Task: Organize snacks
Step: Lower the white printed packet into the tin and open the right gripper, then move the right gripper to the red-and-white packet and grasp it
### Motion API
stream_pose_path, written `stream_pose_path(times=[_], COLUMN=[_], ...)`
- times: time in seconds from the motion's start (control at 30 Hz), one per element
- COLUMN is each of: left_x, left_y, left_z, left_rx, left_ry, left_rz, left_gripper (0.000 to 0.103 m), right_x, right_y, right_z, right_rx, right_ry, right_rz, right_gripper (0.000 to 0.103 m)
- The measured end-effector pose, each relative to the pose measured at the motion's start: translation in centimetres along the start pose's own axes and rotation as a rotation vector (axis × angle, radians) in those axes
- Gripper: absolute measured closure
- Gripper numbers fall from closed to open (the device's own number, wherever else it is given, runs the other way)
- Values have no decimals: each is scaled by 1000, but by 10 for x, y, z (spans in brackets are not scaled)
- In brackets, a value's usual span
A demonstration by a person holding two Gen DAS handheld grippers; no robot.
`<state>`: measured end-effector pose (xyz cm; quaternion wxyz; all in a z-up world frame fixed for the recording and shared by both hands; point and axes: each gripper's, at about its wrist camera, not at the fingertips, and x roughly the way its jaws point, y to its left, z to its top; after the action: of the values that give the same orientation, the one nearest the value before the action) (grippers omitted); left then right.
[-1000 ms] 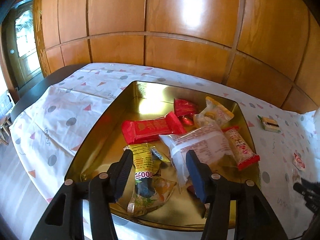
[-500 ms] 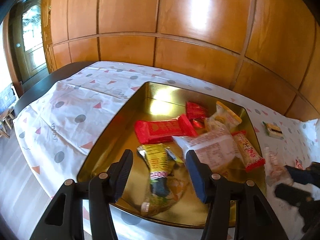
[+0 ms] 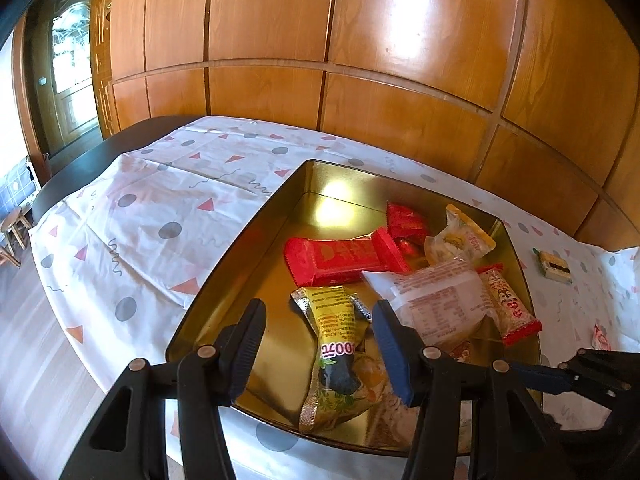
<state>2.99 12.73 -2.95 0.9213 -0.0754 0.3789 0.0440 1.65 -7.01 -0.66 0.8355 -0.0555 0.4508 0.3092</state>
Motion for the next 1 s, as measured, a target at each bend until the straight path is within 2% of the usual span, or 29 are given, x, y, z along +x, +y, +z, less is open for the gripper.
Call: stream_pose_path(times=[0.33, 0.5, 0.7, 1.0], left_x=[-8, -11, -15, -17], left_y=[-31, -47, -64, -92], left_z=[-3, -5, -7, -11], left_rx=[78, 123, 169, 241], left_ry=[3, 11, 10, 20], left_rz=[-49, -78, -93, -130], left_gripper=[45, 45, 45, 43], right_x=[-36, -53, -65, -86], right_y=[-26, -45, -75, -136], right_z=[-16, -30, -54, -109], right_rx=[134, 193, 284, 482], right_ry=[-113, -139, -142, -118], right_rz=[-61, -105, -157, -258], right_gripper=[69, 69, 69, 69])
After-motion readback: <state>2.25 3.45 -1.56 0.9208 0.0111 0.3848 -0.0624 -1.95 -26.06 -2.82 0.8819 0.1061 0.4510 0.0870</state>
